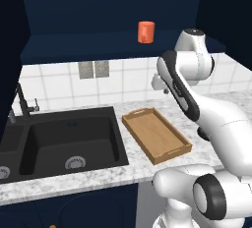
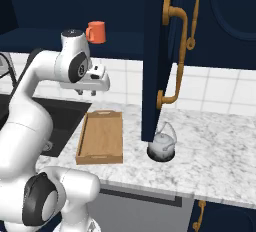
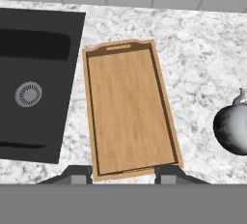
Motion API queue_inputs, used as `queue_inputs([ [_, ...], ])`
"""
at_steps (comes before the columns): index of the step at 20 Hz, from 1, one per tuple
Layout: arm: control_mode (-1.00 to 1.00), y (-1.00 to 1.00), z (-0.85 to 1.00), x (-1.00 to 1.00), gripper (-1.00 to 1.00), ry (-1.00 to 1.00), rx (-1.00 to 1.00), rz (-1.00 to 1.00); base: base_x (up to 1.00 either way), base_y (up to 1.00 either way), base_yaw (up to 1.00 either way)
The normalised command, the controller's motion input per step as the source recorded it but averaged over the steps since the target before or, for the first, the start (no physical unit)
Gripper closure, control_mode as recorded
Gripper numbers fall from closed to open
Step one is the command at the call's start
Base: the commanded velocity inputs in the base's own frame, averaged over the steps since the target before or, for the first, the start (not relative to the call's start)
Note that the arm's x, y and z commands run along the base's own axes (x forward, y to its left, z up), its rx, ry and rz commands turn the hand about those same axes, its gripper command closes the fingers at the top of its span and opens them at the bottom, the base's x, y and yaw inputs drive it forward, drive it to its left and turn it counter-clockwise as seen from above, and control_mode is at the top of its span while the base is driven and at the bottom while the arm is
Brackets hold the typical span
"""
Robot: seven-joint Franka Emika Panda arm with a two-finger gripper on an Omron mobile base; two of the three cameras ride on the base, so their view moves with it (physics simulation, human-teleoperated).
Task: Pick the kettle from the counter and place it on the tray. Then pick the mug from the cabinet and place it on the tray. Then close the cabinet doors.
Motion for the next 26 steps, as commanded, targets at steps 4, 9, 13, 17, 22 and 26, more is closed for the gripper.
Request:
queue_inputs([
  [4, -1.00, -0.37, -0.23, 0.00, -1.00, 0.00, 0.00, 0.00, 0.00, 0.00, 0.00],
  [9, -1.00, -0.97, -0.77, -0.10, -1.00, 0.03, 0.00, -0.04, 0.00, 0.00, 0.00],
  [13, -1.00, -0.29, -0.34, 0.00, -1.00, 0.03, 0.00, 0.00, 0.00, 0.00, 0.00],
  [17, -1.00, -0.20, -0.18, 0.00, -1.00, 0.02, 0.00, 0.00, 0.00, 0.00, 0.00],
  [22, -1.00, -0.26, -0.21, 0.00, -1.00, 0.03, 0.00, 0.00, 0.00, 0.00, 0.00],
  [26, -1.00, -0.23, -0.36, 0.00, -1.00, 0.00, 0.00, 0.00, 0.00, 0.00, 0.00],
])
